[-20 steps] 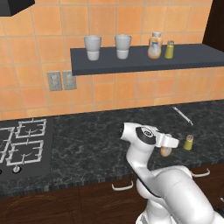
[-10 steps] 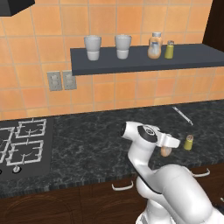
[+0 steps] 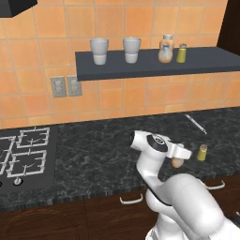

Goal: Put the shaker and condiment bottle from the counter next to their counterparts in the cabinet.

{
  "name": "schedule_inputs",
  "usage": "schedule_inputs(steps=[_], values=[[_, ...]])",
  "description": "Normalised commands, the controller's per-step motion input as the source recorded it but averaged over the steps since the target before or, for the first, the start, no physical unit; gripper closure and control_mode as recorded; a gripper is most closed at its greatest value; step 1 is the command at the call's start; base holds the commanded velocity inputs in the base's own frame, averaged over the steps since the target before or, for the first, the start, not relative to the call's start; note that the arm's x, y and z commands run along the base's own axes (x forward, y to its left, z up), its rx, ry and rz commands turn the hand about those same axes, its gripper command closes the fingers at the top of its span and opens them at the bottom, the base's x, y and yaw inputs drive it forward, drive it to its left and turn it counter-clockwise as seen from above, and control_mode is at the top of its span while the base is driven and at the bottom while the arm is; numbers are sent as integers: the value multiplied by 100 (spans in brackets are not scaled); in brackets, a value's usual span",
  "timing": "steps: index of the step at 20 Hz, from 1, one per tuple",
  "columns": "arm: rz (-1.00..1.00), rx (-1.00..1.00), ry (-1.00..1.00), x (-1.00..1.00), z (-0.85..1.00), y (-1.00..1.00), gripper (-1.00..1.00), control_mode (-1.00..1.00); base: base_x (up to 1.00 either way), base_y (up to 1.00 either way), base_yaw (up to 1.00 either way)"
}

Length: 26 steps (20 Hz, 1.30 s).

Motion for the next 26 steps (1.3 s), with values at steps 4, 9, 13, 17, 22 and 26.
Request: schedule_inputs(steps=[4, 9, 13, 17, 22, 26], values=[[0, 0, -3, 2, -29, 0, -100, -100, 0, 0, 0], [0, 0, 0, 3, 0, 11, -100, -100, 0, 0, 0], [0, 0, 0, 30, -3, 21, -100, -100, 0, 0, 0], [0, 0, 0, 15, -1, 3, -100, -100, 0, 0, 0], [0, 0, -1, 20, -21, -16, -100, -100, 0, 0, 0], [0, 0, -3, 23, -29, -24, -100, -100, 0, 0, 0]])
